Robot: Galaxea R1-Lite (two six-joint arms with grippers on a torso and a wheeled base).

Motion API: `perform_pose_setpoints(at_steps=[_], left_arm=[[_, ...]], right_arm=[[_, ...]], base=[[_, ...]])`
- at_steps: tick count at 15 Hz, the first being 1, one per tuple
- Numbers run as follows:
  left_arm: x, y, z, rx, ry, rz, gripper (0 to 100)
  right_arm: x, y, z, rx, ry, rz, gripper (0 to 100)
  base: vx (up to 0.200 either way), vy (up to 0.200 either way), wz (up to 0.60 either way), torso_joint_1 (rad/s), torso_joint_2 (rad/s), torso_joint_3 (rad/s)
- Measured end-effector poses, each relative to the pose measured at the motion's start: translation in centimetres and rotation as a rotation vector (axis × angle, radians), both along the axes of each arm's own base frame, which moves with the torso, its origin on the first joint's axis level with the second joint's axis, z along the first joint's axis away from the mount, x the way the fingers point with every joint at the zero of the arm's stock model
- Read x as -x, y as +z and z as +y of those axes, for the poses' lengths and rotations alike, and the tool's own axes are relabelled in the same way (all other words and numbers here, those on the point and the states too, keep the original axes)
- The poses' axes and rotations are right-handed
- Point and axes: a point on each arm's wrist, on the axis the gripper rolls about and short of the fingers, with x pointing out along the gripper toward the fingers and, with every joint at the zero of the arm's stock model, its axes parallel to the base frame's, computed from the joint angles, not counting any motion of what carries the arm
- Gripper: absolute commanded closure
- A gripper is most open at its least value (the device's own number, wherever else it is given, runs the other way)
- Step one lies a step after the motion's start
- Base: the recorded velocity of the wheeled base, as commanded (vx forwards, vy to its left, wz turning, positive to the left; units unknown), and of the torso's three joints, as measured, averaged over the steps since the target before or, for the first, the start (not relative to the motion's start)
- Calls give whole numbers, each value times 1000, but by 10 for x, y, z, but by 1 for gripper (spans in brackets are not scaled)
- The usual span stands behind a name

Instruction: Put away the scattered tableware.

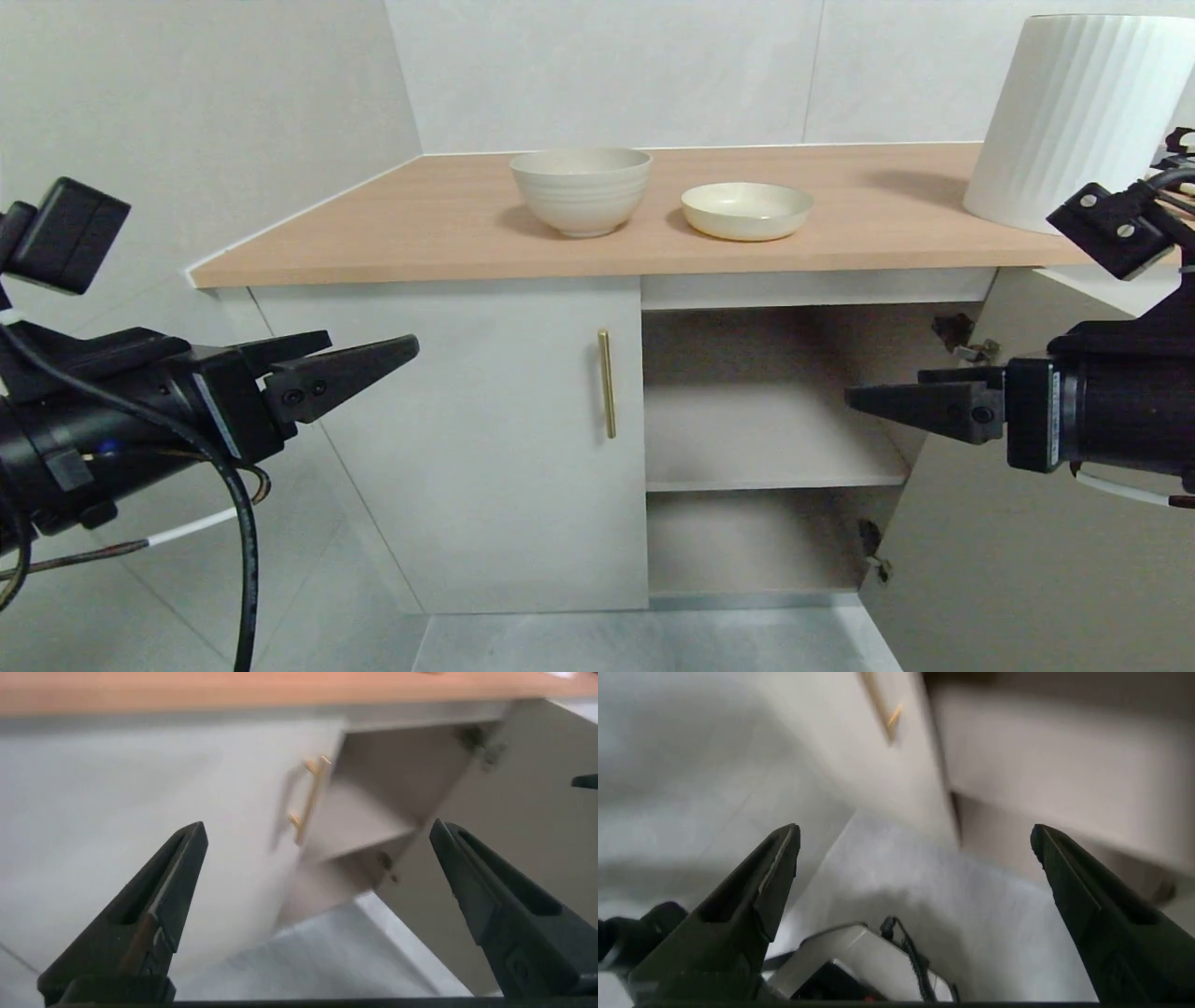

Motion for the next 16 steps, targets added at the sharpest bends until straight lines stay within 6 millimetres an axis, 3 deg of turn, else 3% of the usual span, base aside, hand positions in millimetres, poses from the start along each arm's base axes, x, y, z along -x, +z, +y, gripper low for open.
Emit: perform_pose_setpoints(at_steps=[3, 12, 16], left_arm=[[0, -1, 0, -1, -1, 5, 0], [-2, -4, -2, -4, -17, 21, 0], [-7, -7, -3, -9, -18, 34, 0]], right_arm=[[1, -3, -1, -2, 1, -13, 0], [4, -8, -2, 9, 8, -23, 0], [3, -8, -2, 13, 10, -27, 0]], base=[[200, 0, 0, 1, 1, 6], [0, 0, 0, 0, 0, 0], [0, 0, 0, 65, -232, -244]])
